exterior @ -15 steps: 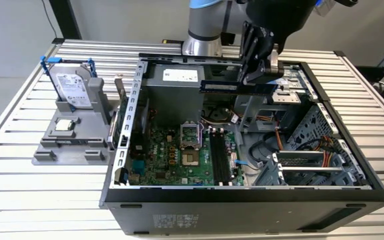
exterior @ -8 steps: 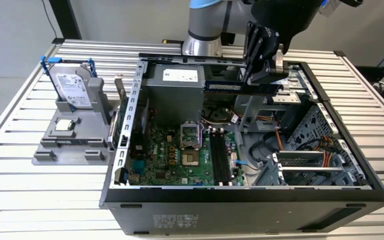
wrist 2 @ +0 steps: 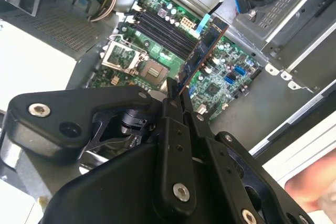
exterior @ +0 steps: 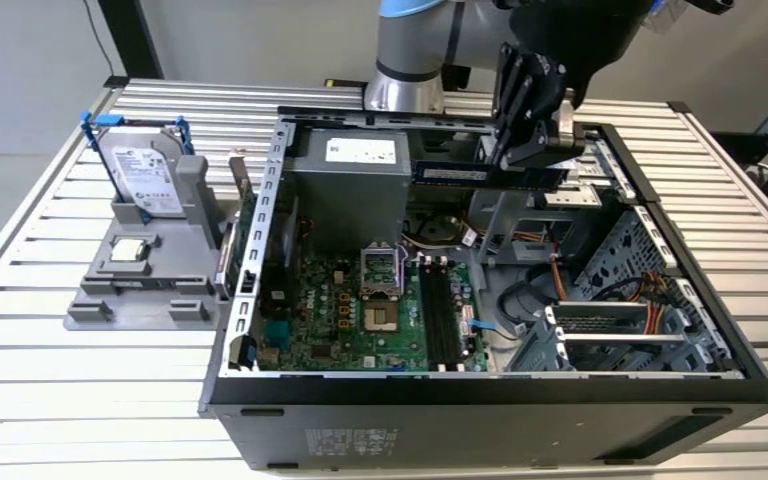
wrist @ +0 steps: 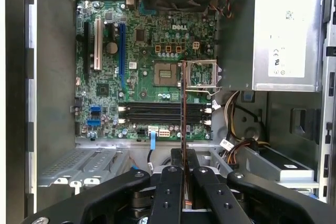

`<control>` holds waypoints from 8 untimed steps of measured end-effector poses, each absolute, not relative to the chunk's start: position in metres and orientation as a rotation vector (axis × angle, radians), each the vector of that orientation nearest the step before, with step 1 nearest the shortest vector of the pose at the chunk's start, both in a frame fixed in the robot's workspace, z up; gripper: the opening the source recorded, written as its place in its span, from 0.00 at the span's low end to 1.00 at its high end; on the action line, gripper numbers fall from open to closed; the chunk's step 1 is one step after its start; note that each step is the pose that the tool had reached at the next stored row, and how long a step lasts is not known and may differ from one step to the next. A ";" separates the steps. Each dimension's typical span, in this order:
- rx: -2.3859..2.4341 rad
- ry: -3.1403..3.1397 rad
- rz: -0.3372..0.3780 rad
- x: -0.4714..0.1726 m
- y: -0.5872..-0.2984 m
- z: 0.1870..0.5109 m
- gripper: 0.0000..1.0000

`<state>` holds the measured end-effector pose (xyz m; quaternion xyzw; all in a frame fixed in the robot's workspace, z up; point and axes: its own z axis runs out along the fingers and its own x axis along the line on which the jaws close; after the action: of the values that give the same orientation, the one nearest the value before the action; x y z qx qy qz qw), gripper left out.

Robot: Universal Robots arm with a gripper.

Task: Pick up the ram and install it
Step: 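Insert the ram into the slot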

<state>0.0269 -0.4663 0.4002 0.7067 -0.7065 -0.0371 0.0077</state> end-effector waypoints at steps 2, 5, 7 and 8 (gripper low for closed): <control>2.209 -2.209 -0.116 0.027 -0.466 0.400 0.00; 2.200 -2.218 -0.116 0.027 -0.466 0.400 0.00; 2.176 -2.243 -0.116 0.028 -0.466 0.400 0.00; 2.161 -2.258 -0.117 0.028 -0.466 0.400 0.00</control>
<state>0.0275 -0.4664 0.4000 0.6909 -0.7219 -0.0373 0.0069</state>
